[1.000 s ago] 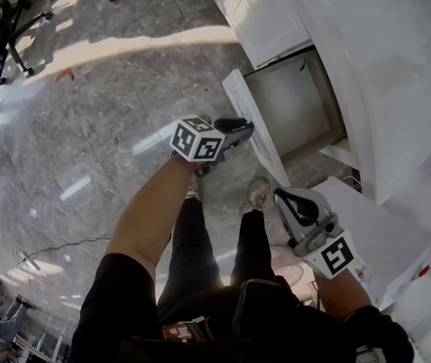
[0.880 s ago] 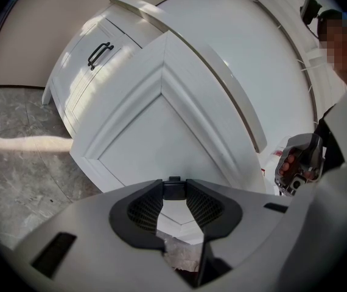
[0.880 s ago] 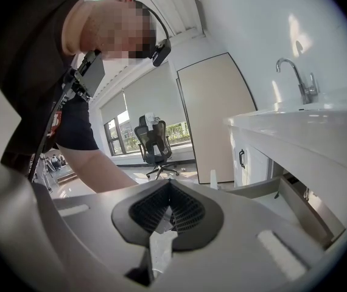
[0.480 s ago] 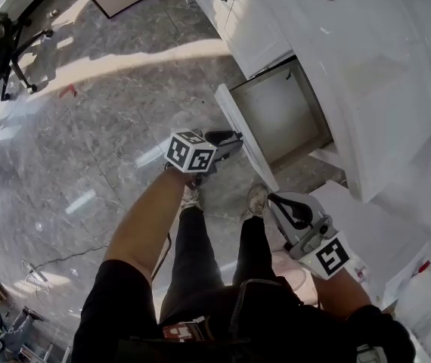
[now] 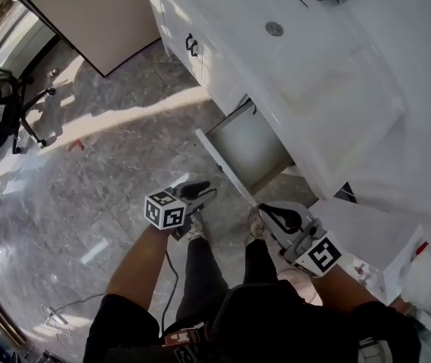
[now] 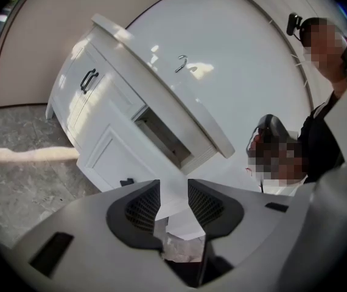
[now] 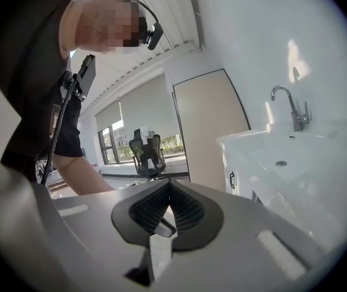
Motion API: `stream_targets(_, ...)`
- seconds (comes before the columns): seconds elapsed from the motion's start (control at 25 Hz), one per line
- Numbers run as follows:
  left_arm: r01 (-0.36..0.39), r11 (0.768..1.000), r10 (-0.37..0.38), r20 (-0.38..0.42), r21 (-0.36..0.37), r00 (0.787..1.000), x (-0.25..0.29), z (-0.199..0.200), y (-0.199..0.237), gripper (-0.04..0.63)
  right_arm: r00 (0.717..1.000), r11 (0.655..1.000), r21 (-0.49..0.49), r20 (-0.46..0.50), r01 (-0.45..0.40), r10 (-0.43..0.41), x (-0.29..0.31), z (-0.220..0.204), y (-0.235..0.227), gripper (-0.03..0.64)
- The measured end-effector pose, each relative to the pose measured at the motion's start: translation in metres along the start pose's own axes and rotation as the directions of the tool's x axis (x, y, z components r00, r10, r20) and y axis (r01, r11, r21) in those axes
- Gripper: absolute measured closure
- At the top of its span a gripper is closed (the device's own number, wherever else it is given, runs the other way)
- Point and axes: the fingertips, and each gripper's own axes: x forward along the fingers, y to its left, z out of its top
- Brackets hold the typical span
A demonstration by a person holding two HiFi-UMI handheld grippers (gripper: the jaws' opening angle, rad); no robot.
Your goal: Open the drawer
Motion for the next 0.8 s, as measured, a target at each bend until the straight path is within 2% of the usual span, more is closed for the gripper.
stream_targets(0.16, -0.014, 0.996, 0.006, 0.077, 0.092, 0.997, -0.033, 0.048, -0.051, 0.533, 0.999, 0.999, -0.009, 0.000, 0.033, -0.033, -0.020, 0.043, -0.003, 0.618)
stream_targets(0.32, -0.032, 0.988, 0.002, 0.197, 0.151, 0.980, -0.060, 0.108, -0.114, 0.594, 0.998, 0.998, -0.020, 0.005, 0.067, -0.066, -0.056, 0.087, -0.005, 0.618)
stream_targets(0.56, -0.010, 0.957, -0.075, 0.280, 0.290, 0.957, -0.086, 0.185, -0.213, 0.595, 0.989, 0.990, -0.051, 0.066, 0.134, -0.130, -0.099, 0.145, -0.014, 0.618)
stream_targets(0.8, -0.030, 0.922, -0.115, 0.347, 0.385, 0.931, -0.117, 0.232, -0.301, 0.595, 0.987, 0.986, -0.047, 0.047, 0.157, -0.155, -0.135, 0.185, -0.012, 0.618)
